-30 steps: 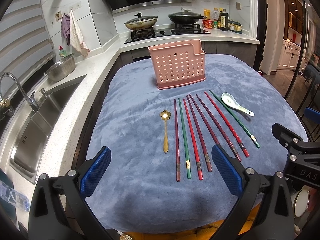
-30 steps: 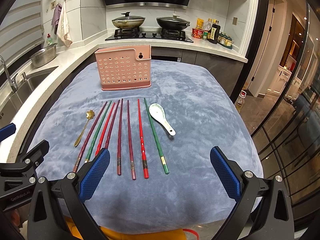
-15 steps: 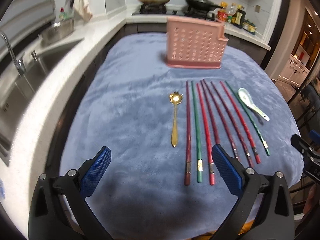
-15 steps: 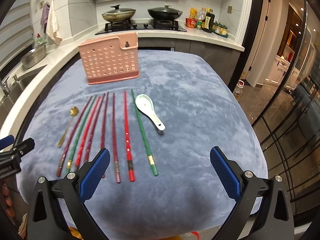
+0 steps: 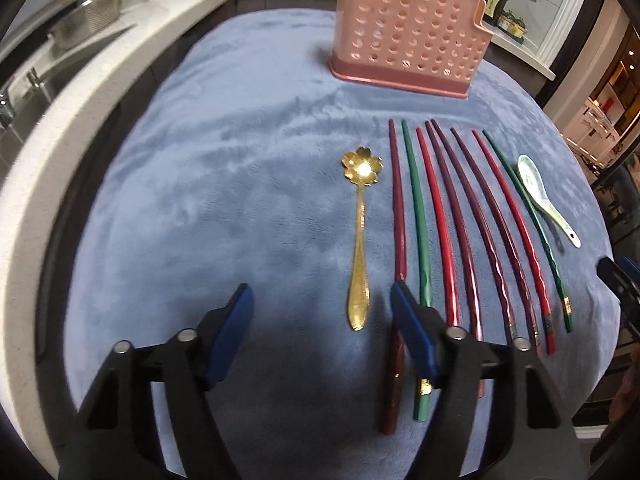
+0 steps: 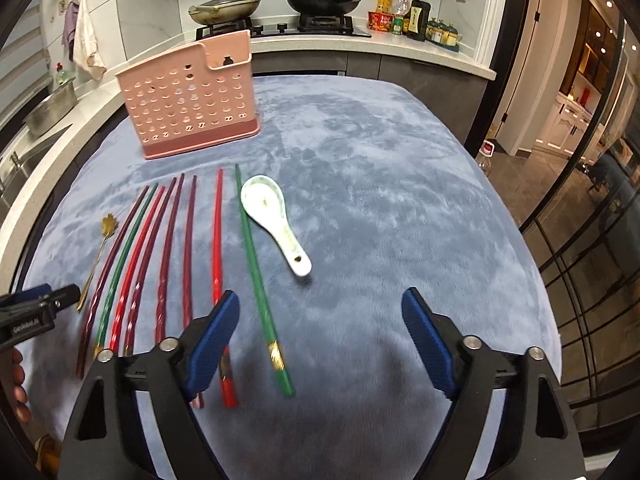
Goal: Organize utensils
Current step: 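Grasp the gold spoon with the left tool while the right tool grasps the white ceramic spoon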
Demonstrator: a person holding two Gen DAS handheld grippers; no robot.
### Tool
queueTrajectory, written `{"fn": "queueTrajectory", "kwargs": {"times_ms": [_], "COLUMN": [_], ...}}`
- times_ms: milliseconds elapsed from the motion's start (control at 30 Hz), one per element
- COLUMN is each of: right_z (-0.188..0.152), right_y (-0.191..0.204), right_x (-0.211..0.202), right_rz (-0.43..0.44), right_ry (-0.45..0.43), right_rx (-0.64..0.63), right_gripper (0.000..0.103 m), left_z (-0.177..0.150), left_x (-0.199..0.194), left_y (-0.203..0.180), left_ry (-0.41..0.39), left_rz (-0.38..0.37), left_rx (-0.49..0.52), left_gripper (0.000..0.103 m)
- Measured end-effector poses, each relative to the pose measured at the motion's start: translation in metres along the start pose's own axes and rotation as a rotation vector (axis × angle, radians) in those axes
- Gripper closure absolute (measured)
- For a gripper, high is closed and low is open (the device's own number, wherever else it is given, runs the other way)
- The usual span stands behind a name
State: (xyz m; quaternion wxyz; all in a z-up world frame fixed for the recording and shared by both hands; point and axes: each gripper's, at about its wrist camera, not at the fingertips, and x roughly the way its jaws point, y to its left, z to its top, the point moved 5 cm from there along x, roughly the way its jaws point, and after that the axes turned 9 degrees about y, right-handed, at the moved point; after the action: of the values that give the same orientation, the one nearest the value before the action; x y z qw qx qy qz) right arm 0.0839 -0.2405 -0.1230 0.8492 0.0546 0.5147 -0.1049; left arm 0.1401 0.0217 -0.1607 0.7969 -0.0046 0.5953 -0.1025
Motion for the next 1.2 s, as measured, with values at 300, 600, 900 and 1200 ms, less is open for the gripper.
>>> {"fn": "queueTrajectory", "kwargs": {"times_ms": [300,600,900,1200], "right_z": [0.032,0.037,0.030,0.019], "right_y": [0.006,-0.004,-0.003,0.001], "right_x": [0.033,0.066,0.072,0.068], "right_rz": [0.123,0.181,0.248,0.271], "right_ry": [0.032,0.084,0.095,0.107], "right_rx": [0.014,0.055,0.070,0.056], "right_gripper": [0.059,0.075,0.077,0.087], "left_z": [0.003,0.000,-0.001,-0.001], "left_x": [0.006,0.011,0.016,0.017], "left_y": [-0.002,-0.002,0.000,0.003], "left_ry": [0.034,0.074,0.088,0.089], "left_rz": [-0.094,-0.192,-0.217,-0.217], "left_rx": [-0.031,-0.061,-0.076,-0.082], "left_gripper": [0.056,0.084,0.087,0.093]}}
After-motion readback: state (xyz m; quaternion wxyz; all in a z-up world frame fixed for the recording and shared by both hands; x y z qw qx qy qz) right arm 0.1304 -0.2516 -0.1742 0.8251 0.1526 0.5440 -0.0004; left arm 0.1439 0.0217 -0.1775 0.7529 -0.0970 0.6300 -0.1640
